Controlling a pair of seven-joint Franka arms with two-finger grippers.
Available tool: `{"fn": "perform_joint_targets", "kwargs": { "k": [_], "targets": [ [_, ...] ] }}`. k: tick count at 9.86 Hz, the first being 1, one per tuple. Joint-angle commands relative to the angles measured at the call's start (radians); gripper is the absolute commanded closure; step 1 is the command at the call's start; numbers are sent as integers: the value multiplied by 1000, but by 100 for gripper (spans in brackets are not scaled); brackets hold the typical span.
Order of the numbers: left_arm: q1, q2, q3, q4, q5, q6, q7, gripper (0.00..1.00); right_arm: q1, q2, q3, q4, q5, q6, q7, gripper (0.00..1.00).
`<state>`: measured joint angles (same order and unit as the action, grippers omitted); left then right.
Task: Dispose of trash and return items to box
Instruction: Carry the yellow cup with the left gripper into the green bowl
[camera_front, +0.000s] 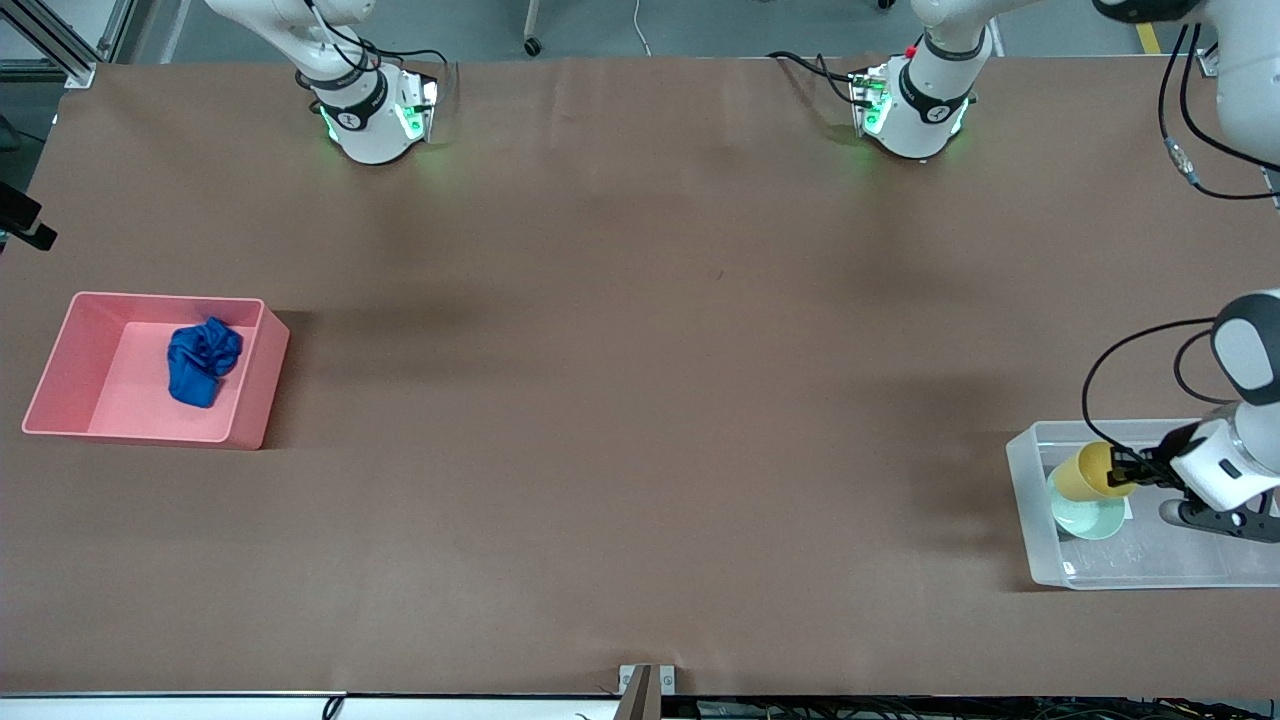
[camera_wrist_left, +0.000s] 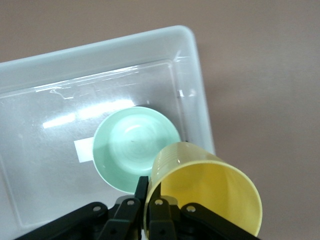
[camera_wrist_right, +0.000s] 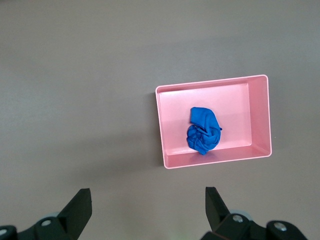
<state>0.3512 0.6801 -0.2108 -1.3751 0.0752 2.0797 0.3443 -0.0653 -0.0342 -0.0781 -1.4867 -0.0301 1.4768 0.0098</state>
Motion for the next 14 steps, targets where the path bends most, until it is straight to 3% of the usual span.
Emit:
{"fn": "perform_joint_targets", "kwargs": {
  "k": [1,7,8,9,10,11,14],
  "targets": [
    [-1,65,30,44,21,2,30,100,-2,-13,1,-9,-4,-3,-8,0],
    [26,136,31,31,14,85,16,99,-2,-12,1,-9,-2,3,-8,0],
    [26,139,31,30,11,89,12,94,-2,-12,1,-9,-2,6,-8,0],
    [26,137,31,31,14,89,-2,69,-2,-12,1,-9,-2,7,-8,0],
    [26,133,31,30,17,89,-16,26,-1,-12,1,-9,-2,5,-8,0],
    [29,125,30,30,17,89,-16,2,1,-12,1,-10,-2,2,-8,0],
    [28,75,22,28,14,74,-13,0,-1,-12,1,-10,-2,7,-8,0]
  ]
}}
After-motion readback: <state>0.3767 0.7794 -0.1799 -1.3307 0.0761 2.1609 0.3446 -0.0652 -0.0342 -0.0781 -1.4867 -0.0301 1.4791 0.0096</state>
